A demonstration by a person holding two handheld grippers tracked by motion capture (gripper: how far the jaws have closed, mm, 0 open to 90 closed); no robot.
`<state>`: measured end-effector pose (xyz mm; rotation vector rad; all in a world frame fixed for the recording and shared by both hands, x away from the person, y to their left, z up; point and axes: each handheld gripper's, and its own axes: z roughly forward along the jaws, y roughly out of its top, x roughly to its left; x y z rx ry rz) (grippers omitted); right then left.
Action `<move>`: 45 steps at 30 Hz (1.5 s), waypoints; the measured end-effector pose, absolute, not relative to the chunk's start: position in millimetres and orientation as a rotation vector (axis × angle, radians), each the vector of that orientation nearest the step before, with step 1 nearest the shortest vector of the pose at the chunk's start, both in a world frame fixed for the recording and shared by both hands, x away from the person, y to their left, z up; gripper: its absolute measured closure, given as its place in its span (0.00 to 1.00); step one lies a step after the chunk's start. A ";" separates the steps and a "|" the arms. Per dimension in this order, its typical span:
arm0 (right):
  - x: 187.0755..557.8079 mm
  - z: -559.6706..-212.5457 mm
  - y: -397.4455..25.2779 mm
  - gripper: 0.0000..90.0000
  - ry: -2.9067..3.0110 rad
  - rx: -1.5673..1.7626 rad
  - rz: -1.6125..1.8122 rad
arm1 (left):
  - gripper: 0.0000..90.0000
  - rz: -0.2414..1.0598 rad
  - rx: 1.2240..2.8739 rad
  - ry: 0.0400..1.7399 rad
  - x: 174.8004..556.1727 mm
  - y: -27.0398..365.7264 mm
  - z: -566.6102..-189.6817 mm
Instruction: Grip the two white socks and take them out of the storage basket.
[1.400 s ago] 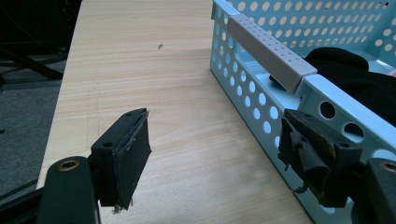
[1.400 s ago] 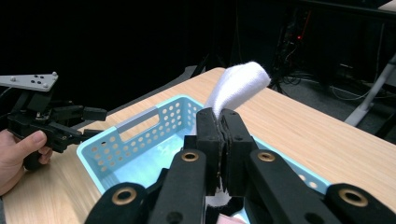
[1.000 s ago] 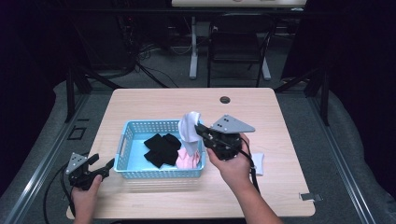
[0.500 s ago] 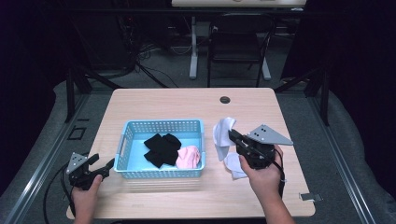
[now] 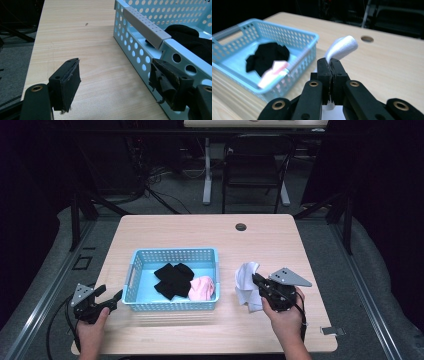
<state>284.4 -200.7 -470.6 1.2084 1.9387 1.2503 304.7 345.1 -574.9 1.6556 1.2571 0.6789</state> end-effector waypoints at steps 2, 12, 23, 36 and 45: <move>285.9 -482.0 -207.8 0.98 1.951 1.240 1.203 | 0.27 0.679 1.656 1.257 304.6 344.9 -574.8; 291.5 -516.6 -244.7 0.97 1.900 1.434 1.159 | 0.27 0.679 1.662 1.258 304.7 343.9 -574.8; 298.0 -537.5 -257.9 0.94 1.902 1.545 1.086 | 0.27 0.680 1.653 1.255 304.3 344.8 -574.6; 297.8 -541.9 -265.3 0.62 1.854 1.549 1.040 | 0.27 0.679 1.658 1.256 304.4 344.5 -574.5; 289.5 -532.8 -253.4 0.57 1.845 1.493 1.109 | 0.27 0.679 1.654 1.255 304.5 344.5 -574.7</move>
